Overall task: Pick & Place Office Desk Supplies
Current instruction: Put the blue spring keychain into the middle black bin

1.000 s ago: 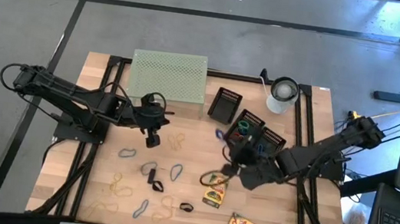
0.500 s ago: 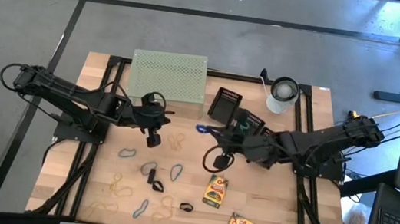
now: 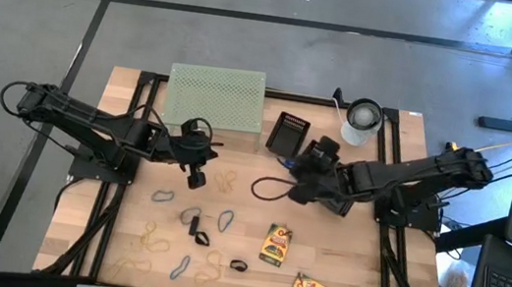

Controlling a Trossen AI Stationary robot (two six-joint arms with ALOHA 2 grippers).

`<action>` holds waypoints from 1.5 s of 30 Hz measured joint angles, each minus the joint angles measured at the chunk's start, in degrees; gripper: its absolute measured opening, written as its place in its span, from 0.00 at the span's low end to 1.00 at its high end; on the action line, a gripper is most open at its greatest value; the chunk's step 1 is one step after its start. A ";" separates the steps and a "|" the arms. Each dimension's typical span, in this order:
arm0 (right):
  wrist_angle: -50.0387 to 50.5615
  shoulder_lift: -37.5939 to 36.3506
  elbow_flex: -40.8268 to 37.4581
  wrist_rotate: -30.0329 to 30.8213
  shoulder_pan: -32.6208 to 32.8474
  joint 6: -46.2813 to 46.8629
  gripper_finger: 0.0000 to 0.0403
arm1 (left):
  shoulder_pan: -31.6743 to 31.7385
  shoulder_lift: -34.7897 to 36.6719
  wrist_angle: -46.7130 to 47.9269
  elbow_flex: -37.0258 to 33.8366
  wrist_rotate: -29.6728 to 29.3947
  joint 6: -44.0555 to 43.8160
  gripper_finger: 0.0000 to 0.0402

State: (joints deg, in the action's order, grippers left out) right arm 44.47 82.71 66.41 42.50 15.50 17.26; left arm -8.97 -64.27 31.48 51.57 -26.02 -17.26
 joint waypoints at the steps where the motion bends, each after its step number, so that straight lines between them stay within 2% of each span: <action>1: 0.21 -0.33 -1.91 -0.08 -0.32 1.79 0.04 | 0.00 0.00 -0.09 -0.07 0.02 -0.04 0.03; 6: -0.07 -1.10 -10.68 -2.58 -2.54 8.24 0.04 | 0.00 -0.08 -0.40 -0.88 0.04 -0.33 0.02; 12: -6.14 -1.08 -17.97 -3.68 -4.95 12.29 0.04 | 0.00 -0.90 -0.51 -1.53 0.00 -0.98 0.02; 18: -8.53 -1.08 -20.86 -10.86 -7.18 15.31 0.05 | 0.00 -1.46 -0.25 -1.66 0.02 -0.90 0.03; 22: -8.57 -1.08 -21.08 -13.46 -8.02 17.51 0.08 | 0.00 -1.70 -0.47 -1.66 0.00 -0.63 0.02; 26: -8.67 -1.08 -21.09 -12.98 -8.08 16.98 0.16 | 0.00 -1.68 -0.44 -1.66 0.02 -0.61 0.02; 39: -8.52 -1.07 -20.94 -12.96 -8.08 16.82 0.56 | 0.00 -1.68 -0.51 -1.66 0.09 0.36 0.03; 45: -6.12 -1.04 -15.70 -13.75 -7.88 16.78 0.64 | 0.00 -1.68 -1.06 -1.66 0.13 0.61 0.04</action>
State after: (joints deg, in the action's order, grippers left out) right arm 38.35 81.67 50.71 28.75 7.62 34.04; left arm -8.97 -65.95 30.42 49.91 -25.89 -16.64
